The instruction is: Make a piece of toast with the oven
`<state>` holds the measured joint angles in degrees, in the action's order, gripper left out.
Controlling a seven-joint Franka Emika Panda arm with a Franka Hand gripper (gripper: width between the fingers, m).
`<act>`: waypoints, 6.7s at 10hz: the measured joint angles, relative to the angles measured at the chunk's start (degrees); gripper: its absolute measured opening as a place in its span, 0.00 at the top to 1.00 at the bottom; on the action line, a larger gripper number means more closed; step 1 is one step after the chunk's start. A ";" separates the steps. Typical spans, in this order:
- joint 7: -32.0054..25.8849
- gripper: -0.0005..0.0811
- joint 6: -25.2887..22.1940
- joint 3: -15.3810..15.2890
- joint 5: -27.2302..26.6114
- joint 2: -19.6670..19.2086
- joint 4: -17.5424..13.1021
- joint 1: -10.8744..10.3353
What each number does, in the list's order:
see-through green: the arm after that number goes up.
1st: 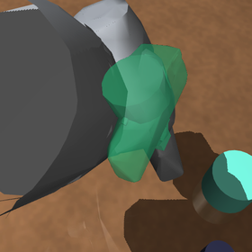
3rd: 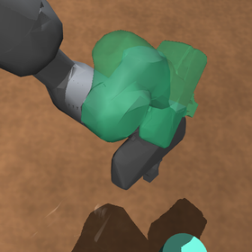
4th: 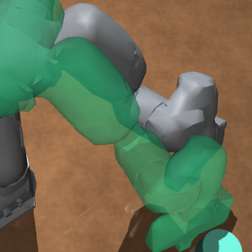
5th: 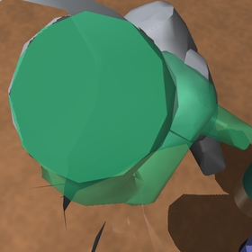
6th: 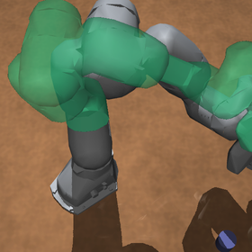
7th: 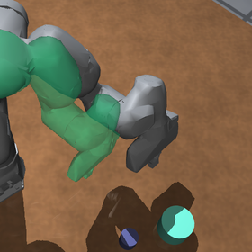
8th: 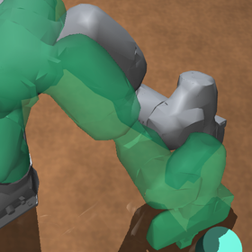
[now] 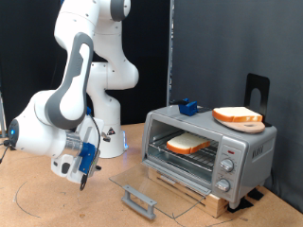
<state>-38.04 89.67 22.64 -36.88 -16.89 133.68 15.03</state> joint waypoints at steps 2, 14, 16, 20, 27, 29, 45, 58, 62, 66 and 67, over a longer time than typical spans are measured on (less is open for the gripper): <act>-0.72 0.01 3.69 -0.52 -1.96 -1.61 0.15 -0.04; -1.69 0.01 4.27 -5.60 -6.15 -12.63 -2.70 -0.27; -2.24 0.01 4.22 -6.20 -6.01 -11.81 -0.82 -0.54; -5.28 0.01 2.38 -6.68 -6.69 -11.02 1.75 -0.39; -9.51 0.01 -13.27 -6.34 -10.43 -3.88 2.17 3.10; -6.57 0.01 -12.36 -7.20 -10.16 -0.74 3.77 1.65; 8.02 0.01 -5.47 -11.51 -11.76 22.59 20.43 -1.29; 9.34 0.01 -5.05 -13.21 -12.76 8.91 2.69 0.80; 8.47 0.01 -7.13 -14.16 -13.84 6.45 -0.74 0.54; 14.80 0.01 -11.32 -16.55 -15.57 -1.81 -11.38 -0.01; 16.11 0.01 -6.32 -16.91 -18.90 -2.26 -11.98 -0.69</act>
<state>-21.92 83.35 5.73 -55.79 -19.16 121.70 14.34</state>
